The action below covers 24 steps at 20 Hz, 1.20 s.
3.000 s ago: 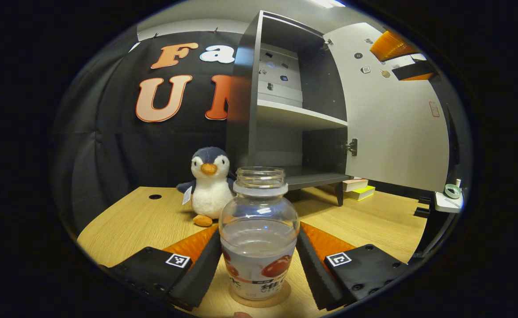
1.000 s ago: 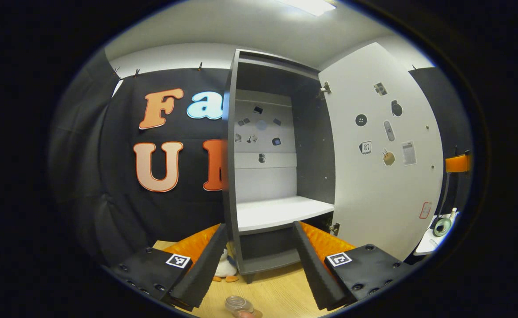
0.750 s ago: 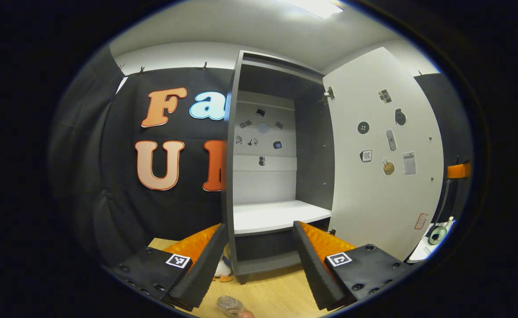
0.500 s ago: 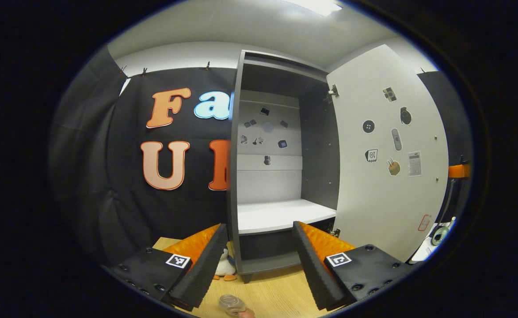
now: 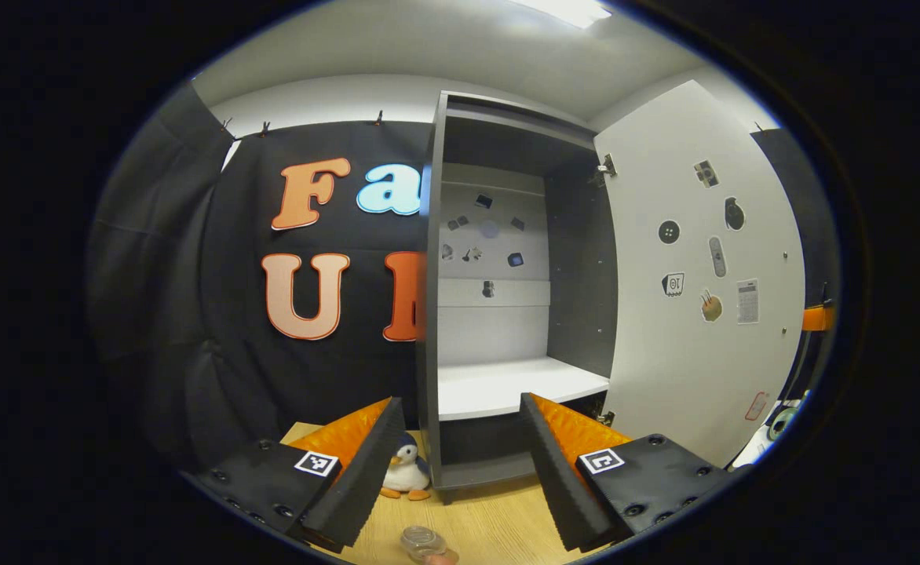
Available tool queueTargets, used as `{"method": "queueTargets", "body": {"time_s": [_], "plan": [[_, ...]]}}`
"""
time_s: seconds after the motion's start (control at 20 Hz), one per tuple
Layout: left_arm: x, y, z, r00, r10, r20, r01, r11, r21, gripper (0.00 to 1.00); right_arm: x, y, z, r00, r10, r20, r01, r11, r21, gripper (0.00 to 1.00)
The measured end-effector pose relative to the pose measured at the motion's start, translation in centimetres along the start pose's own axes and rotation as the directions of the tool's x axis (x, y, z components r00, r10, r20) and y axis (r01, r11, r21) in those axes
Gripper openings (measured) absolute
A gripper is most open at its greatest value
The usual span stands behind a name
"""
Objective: Open the cabinet door with the right hand, grasp the bottle in the cabinet with the left hand and place it on the coaster, then close the cabinet door with the right hand.
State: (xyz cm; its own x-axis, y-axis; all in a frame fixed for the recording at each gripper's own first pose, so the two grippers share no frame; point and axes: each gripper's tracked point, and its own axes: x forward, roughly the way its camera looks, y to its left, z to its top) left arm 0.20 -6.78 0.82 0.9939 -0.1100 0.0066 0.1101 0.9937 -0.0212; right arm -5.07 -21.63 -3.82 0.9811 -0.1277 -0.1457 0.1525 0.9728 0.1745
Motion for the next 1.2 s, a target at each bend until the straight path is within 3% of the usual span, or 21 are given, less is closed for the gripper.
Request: {"method": "queueTargets", "body": {"time_s": [0.2,0.4,0.7,0.8,0.85,0.9,0.95,1.0,1.2], "plan": [[0.7,0.8,-0.4,1.0,0.0,-0.006,0.0,1.0,-0.021,0.96,-0.7,3.0,-0.2,0.999,0.049,-0.014,-0.048,0.999,0.01,0.9],[1.0,2.0,-0.2,1.0,0.005,0.003,-0.005,1.0,-0.02,0.94,-1.2,8.5,-0.5,0.983,0.184,-0.017,-0.184,0.983,0.022,0.89],[1.4,5.3,0.2,0.998,0.054,0.019,-0.053,0.999,-0.01,0.96,0.3,17.9,-0.3,0.923,0.386,-0.013,-0.384,0.921,0.064,0.88],[1.2,6.8,0.3,0.997,0.078,0.024,-0.077,0.997,-0.009,0.96,1.7,19.8,0.1,0.915,0.403,-0.007,-0.403,0.914,0.053,0.79],[1.0,7.3,0.6,0.996,0.089,0.026,-0.089,0.996,-0.011,0.96,2.3,21.0,0.2,0.907,0.42,-0.011,-0.419,0.906,0.056,0.8],[1.0,8.1,0.5,0.995,0.102,0.023,-0.102,0.995,-0.011,0.96,2.6,22.6,0.0,0.898,0.441,-0.016,-0.439,0.897,0.051,0.63],[0.9,8.9,0.5,0.993,0.115,0.023,-0.115,0.993,-0.013,0.96,2.9,23.9,-0.1,0.895,0.446,-0.014,-0.445,0.895,0.025,0.62],[0.9,9.5,0.3,0.992,0.124,0.021,-0.123,0.992,-0.016,0.96,2.8,24.1,0.3,0.895,0.445,-0.01,-0.445,0.895,-0.012,0.53],[0.8,11.3,-0.1,0.988,0.152,0.015,-0.151,0.988,-0.02,0.96,3.4,25.4,0.4,0.928,0.371,-0.026,-0.372,0.924,-0.084,0.5]]}}
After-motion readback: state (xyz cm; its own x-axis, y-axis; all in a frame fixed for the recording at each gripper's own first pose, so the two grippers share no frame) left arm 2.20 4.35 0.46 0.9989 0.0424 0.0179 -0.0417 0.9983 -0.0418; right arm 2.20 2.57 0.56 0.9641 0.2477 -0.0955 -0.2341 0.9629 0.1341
